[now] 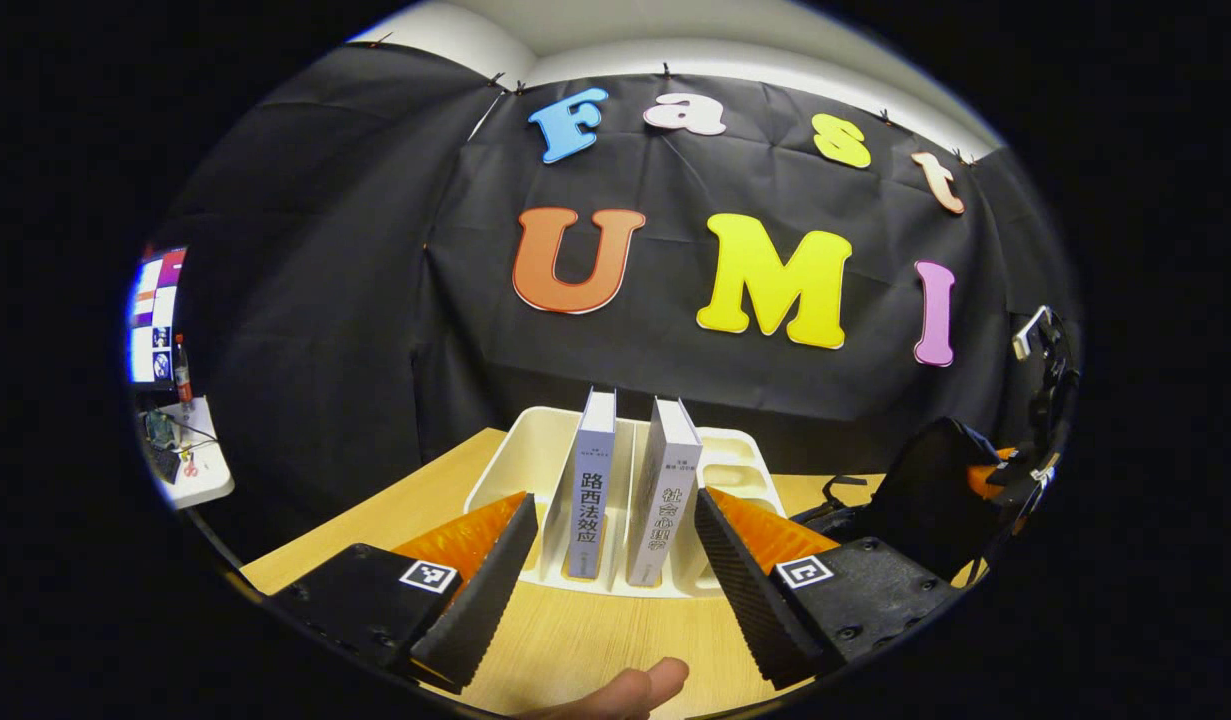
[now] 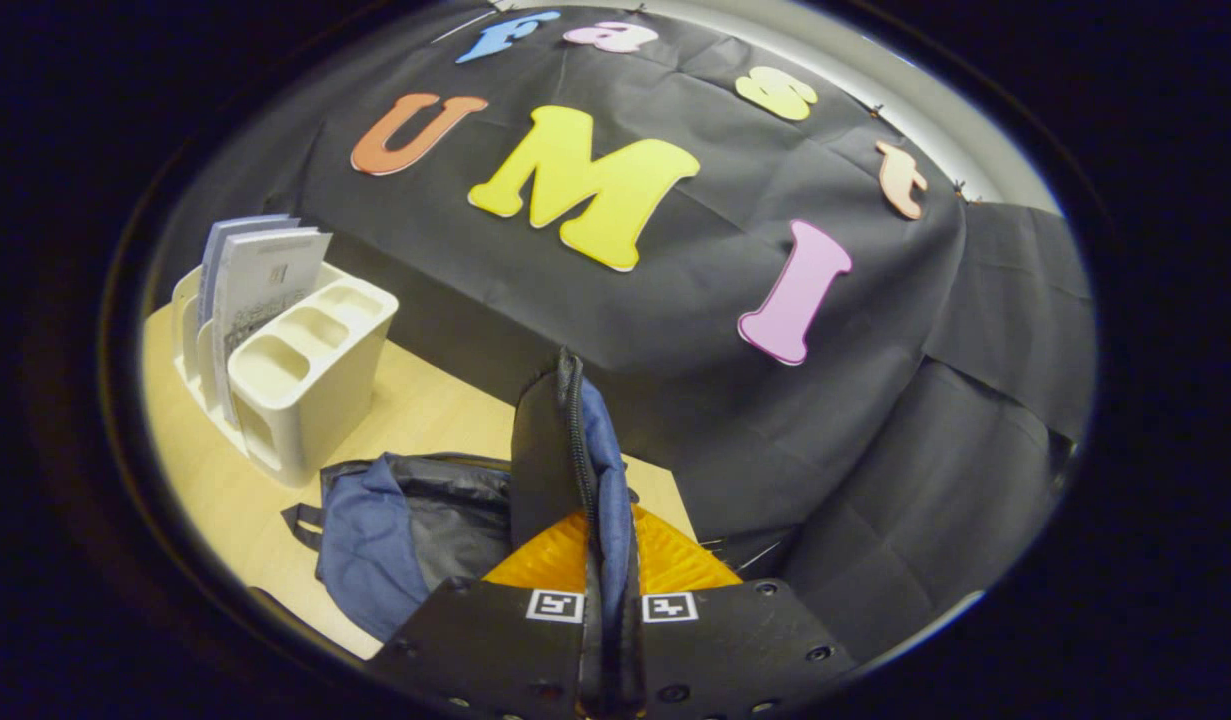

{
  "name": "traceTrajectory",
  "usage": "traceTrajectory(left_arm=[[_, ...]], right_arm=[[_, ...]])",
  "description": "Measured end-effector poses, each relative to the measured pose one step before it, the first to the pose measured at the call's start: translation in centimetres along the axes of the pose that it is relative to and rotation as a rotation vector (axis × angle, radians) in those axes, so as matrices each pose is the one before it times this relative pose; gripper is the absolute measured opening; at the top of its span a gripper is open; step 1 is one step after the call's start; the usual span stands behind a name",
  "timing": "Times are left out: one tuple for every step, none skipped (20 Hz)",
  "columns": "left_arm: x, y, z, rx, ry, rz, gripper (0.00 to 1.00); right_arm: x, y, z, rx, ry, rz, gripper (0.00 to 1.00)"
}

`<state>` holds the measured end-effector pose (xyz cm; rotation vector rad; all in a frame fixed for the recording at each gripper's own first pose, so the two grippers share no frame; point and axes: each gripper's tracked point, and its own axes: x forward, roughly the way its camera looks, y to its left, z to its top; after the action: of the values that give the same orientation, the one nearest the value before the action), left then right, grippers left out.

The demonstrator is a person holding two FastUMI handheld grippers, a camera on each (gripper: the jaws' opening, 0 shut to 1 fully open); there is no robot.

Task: Open the schoolbag, grab two books from the bookshelf and put them into the schoolbag.

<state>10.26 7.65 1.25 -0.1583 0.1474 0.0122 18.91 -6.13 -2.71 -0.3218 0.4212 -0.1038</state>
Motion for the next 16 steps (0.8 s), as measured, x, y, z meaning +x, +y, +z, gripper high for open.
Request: traceTrajectory(left_arm=[[0.749,-0.193,0.266,-0.00467,0.01835,-0.00554,0.99],[0.793,-0.032,0.373,0.00858,0.01245,0.00267,0.97],[0.738,0.014,0.527,0.01474,0.00392,0.00508,0.95],[0.728,0.021,0.612,0.01744,-0.00121,0.00472,1.00],[0.598,0.021,0.507,0.00862,-0.00051,0.00642,0.96],[0.666,-0.339,0.750,0.00477,0.00056,0.00007,0.95],[0.645,-0.597,0.599,0.00368,0.00223,-0.00948,0.95],[0.776,-0.542,0.390,0.00600,0.00705,-0.01142,0.95],[0.783,-0.498,0.500,0.00943,0.01037,-0.00844,0.95],[0.627,-0.723,0.478,0.01576,0.00693,-0.02256,0.95],[0.682,-0.917,0.647,0.01567,-0.00129,-0.02692,0.95],[0.757,-0.478,0.632,0.01530,0.00206,-0.01172,0.96],[0.809,-0.346,0.432,0.01391,0.00708,-0.00387,0.96],[0.844,-0.164,0.130,0.00592,0.01384,-0.00192,0.95],[0.990,-0.194,0.381,0.00473,0.01577,-0.00215,0.95],[1.008,-0.245,0.155,0.00359,0.02377,0.00128,0.95]], right_arm=[[0.293,-0.948,0.153,0.01239,-0.00209,0.00036,0.07],[0.194,-0.940,0.133,0.01497,-0.00281,-0.00439,0.06],[0.174,-0.733,-0.027,0.01018,-0.00196,0.00045,0.07],[0.203,-0.609,0.003,0.00990,-0.00017,0.00301,0.07],[0.243,-0.490,-0.106,0.00798,-0.00072,0.00391,0.06],[0.263,-0.413,-0.013,0.00331,0.00011,0.00476,0.06],[0.211,-0.486,-0.009,0.00350,-0.00217,0.00578,0.07],[0.144,-0.428,0.065,0.00255,-0.00280,0.00390,0.07],[0.072,-0.447,0.053,0.00536,-0.00423,0.00443,0.07],[0.091,-0.298,0.078,0.00626,-0.00354,0.00505,0.07],[0.003,-0.216,-0.028,0.00486,-0.00277,0.00578,0.06],[0.039,-0.177,0.270,0.00364,-0.01060,0.00485,0.07],[0.072,-0.261,0.083,0.00167,-0.00581,0.00046,0.07],[0.008,-0.217,0.033,-0.00407,-0.00365,0.00288,0.07],[0.053,-0.236,-0.090,-0.00386,-0.00214,-0.00069,0.07],[0.106,-0.373,-0.148,0.00068,0.00303,-0.00717,0.06]])
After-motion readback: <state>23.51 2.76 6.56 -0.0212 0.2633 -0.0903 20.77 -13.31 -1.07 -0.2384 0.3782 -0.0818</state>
